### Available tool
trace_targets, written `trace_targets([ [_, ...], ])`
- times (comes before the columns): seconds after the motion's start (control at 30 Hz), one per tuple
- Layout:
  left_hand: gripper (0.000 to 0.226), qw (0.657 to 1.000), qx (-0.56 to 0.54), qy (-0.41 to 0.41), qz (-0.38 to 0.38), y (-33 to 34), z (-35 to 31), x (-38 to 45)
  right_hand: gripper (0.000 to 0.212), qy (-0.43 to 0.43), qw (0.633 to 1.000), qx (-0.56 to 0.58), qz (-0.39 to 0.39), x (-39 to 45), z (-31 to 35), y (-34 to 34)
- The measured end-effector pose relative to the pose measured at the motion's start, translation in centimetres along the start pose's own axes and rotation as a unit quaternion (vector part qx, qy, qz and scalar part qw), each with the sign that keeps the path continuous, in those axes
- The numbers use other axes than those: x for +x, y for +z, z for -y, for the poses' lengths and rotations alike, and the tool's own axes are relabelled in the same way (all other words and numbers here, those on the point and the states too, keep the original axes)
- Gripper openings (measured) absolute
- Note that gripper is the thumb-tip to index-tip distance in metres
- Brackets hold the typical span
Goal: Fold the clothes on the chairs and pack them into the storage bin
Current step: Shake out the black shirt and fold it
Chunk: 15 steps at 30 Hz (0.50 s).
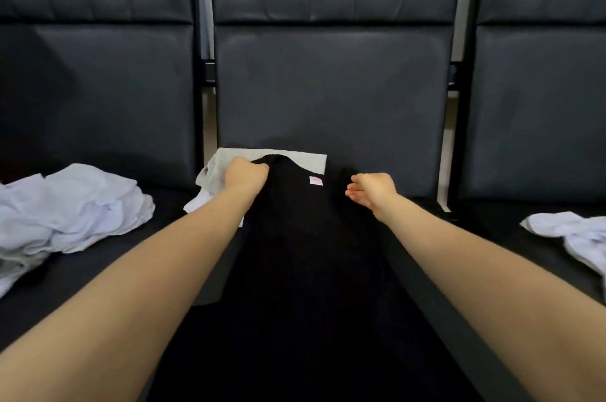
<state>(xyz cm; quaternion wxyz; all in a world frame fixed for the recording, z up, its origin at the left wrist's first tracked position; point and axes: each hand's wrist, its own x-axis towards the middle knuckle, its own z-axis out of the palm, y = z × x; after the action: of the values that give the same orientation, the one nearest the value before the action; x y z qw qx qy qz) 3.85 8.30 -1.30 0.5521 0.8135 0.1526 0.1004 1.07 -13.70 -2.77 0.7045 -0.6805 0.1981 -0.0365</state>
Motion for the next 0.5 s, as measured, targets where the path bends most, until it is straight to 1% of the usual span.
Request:
trace_targets([
  [0.03,0.026,1.0,0.003,0.01,-0.013,-0.1,0.0,-0.7,0.026,-0.039,0.999,-0.027,-0.017,-0.6,-0.4,-0.2],
  [0.1,0.025,1.0,-0.007,0.021,-0.003,-0.9,-0.4,-3.0,0.031,-0.091,0.993,-0.07,-0.024,-2.6,-0.8,-0.8],
  [0.13,0.018,1.0,-0.013,0.022,0.011,-1.3,-0.5,-4.1,0.031,-0.105,0.99,-0.089,-0.017,-3.9,-0.8,-1.1],
  [0.17,0.006,0.999,-0.009,0.027,0.024,-1.8,-0.4,-5.2,0.029,-0.115,0.987,-0.113,-0.01,-5.2,-0.8,-1.5],
  [0.23,0.027,0.998,0.004,0.024,0.051,-3.0,0.0,-8.4,0.02,-0.132,0.975,-0.176,0.001,-8.2,-0.9,-2.4],
  [0.27,0.023,0.998,0.01,0.029,0.056,-3.6,0.2,-10.0,0.015,-0.143,0.968,-0.206,0.006,-9.7,-1.0,-2.8],
  [0.33,0.013,0.997,0.034,0.041,0.064,-5.0,0.9,-13.0,0.013,-0.174,0.947,-0.268,0.013,-12.6,-1.2,-3.6],
  [0.4,0.006,0.993,0.072,0.069,0.068,-6.4,1.7,-15.7,0.016,-0.214,0.916,-0.338,0.022,-15.4,-1.9,-4.6],
  [0.43,0.004,0.989,0.101,0.088,0.067,-7.2,2.2,-16.9,0.017,-0.228,0.899,-0.373,0.028,-16.9,-2.4,-4.9],
  [0.5,0.008,0.977,0.158,0.125,0.066,-8.7,3.5,-18.9,0.018,-0.238,0.87,-0.43,0.042,-19.4,-3.7,-5.8],
])
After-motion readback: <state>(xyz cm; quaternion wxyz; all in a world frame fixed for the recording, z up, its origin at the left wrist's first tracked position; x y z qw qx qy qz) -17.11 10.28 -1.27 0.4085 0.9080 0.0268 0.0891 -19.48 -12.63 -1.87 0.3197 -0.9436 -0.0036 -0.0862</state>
